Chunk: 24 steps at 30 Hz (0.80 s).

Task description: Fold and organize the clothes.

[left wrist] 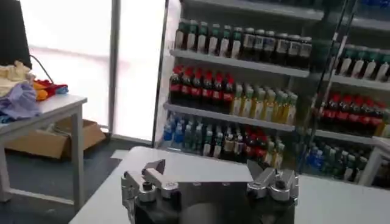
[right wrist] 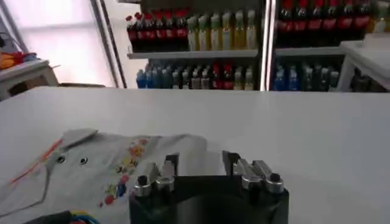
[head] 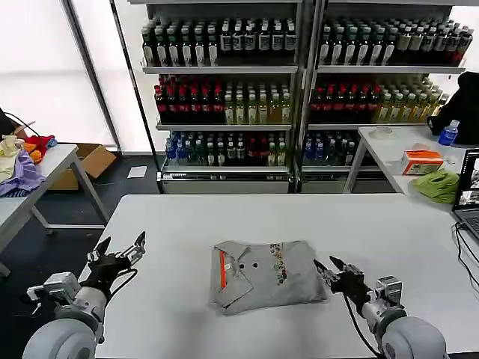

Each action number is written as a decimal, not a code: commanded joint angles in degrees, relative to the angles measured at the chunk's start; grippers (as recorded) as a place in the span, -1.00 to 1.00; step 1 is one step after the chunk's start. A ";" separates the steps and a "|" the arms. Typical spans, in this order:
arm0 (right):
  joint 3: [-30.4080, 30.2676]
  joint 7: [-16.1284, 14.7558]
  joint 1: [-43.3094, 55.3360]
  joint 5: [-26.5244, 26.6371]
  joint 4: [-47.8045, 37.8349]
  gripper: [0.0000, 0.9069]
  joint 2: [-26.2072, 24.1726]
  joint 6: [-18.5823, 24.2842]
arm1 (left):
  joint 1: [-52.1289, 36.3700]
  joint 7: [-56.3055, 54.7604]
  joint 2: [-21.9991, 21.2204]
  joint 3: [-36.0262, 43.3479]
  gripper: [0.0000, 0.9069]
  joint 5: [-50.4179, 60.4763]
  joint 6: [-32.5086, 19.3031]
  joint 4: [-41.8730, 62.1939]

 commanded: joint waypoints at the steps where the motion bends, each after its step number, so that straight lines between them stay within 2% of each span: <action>1: -16.57 4.64 8.12 -11.28 -5.24 1.00 6.11 5.71 | 3.05 0.52 -2.62 -0.01 1.00 1.14 -0.27 -1.21; 3: -19.28 5.54 9.20 -12.85 -7.70 1.00 6.22 7.65 | 4.29 1.04 -3.25 -0.28 1.00 1.96 -0.67 -1.50; 4: -20.66 7.50 9.71 -12.53 -8.95 1.00 6.64 7.61 | 5.31 1.44 -3.58 -0.33 1.00 2.30 -0.92 -1.85; 6: -21.62 9.33 10.17 -12.85 -10.08 1.00 7.42 6.46 | 6.14 2.06 -4.05 -0.48 1.00 3.01 -1.06 -2.29; 7: -22.66 11.51 10.41 -13.46 -11.00 1.00 7.57 4.55 | 6.54 2.41 -4.68 -0.78 1.00 3.27 -1.08 -2.45; 8: -23.11 11.99 10.52 -13.53 -11.84 1.00 7.68 3.97 | 6.81 2.45 -4.99 -0.95 1.00 3.26 -1.11 -2.63; 11: -23.76 14.11 10.56 -10.43 -15.70 1.00 7.75 4.64 | 7.05 2.89 -5.26 -1.55 1.00 3.50 -1.40 -2.60; 13: -23.34 14.51 10.06 -8.06 -15.45 1.00 7.67 3.63 | 7.35 3.26 -5.37 -1.85 1.00 3.79 -2.06 -2.04; 15: -23.13 15.09 9.75 -7.38 -15.02 1.00 7.37 0.35 | 7.60 3.27 -5.51 -2.07 1.00 3.95 -2.17 -1.75; 18: -22.68 15.07 9.45 -4.54 -14.02 1.00 6.82 -0.55 | 7.89 3.34 -5.60 -2.10 1.00 3.93 -2.20 -1.93; 21: -20.36 14.55 8.44 -3.66 -9.20 1.00 6.69 1.16 | 7.92 3.29 -5.57 -1.91 1.00 3.96 -2.15 -2.55; 24: -16.18 12.53 5.72 -2.59 0.28 1.00 5.72 4.21 | 7.96 3.35 -5.37 -1.96 1.00 3.94 -2.11 -3.16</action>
